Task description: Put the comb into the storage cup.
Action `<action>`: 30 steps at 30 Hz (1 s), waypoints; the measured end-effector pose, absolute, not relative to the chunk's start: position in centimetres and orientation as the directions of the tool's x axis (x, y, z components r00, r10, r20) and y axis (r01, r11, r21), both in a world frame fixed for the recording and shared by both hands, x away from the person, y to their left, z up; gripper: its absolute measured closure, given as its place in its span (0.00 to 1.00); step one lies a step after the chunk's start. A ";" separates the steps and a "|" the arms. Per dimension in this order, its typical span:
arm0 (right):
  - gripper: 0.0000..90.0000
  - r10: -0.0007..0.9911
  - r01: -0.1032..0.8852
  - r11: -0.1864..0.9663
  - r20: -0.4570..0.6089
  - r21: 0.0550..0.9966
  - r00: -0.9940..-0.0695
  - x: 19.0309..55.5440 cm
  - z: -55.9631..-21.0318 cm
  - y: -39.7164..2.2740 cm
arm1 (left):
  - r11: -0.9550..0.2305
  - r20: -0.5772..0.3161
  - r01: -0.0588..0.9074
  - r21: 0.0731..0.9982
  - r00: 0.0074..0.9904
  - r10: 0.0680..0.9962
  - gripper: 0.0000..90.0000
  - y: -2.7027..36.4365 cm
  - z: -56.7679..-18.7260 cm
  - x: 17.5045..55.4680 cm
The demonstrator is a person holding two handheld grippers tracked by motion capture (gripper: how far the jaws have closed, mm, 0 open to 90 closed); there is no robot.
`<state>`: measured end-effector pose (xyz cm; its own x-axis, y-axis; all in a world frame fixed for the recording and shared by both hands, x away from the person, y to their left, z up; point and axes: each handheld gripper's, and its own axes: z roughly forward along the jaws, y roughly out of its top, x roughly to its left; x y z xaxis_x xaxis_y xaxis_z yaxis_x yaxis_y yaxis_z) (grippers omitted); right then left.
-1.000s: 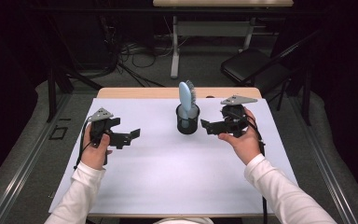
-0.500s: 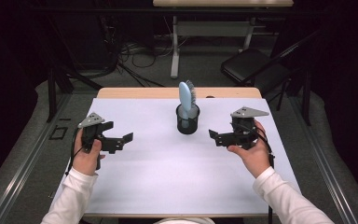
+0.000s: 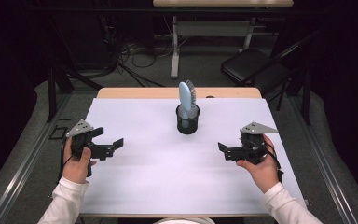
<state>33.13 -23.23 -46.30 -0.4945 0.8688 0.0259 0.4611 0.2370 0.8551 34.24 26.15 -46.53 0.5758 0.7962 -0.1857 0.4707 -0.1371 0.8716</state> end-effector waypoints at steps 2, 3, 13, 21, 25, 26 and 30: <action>0.00 0.873 0.466 0.233 0.027 0.854 -0.487 32.9 -46.8 -23.6 | -0.130 -0.190 0.472 0.872 0.571 0.799 0.01 26.5 -46.9 34.1; 0.00 0.875 0.465 0.228 0.029 0.855 -0.483 32.8 -47.0 -23.8 | -0.132 -0.190 0.476 0.869 0.568 0.801 0.01 26.6 -47.0 34.1; 0.00 0.900 0.471 0.189 0.040 0.861 -0.434 32.0 -48.7 -25.9 | -0.103 -0.204 0.479 0.872 0.545 0.813 0.01 28.2 -48.5 33.7; 0.00 0.918 0.478 0.156 0.052 0.864 -0.393 31.3 -49.8 -27.5 | -0.085 -0.204 0.466 0.881 0.535 0.820 0.01 29.0 -49.1 33.1; 0.00 0.926 0.483 0.138 0.061 0.864 -0.373 30.9 -50.5 -27.9 | -0.078 -0.206 0.462 0.883 0.533 0.820 0.01 29.3 -49.5 32.9; 0.00 0.927 0.484 0.139 0.058 0.864 -0.369 30.8 -50.7 -28.0 | -0.077 -0.206 0.461 0.884 0.532 0.821 0.01 29.3 -49.6 32.9; 0.00 0.931 0.490 0.129 0.065 0.862 -0.358 30.5 -51.5 -28.2 | -0.077 -0.205 0.456 0.887 0.537 0.818 0.01 29.2 -50.1 32.9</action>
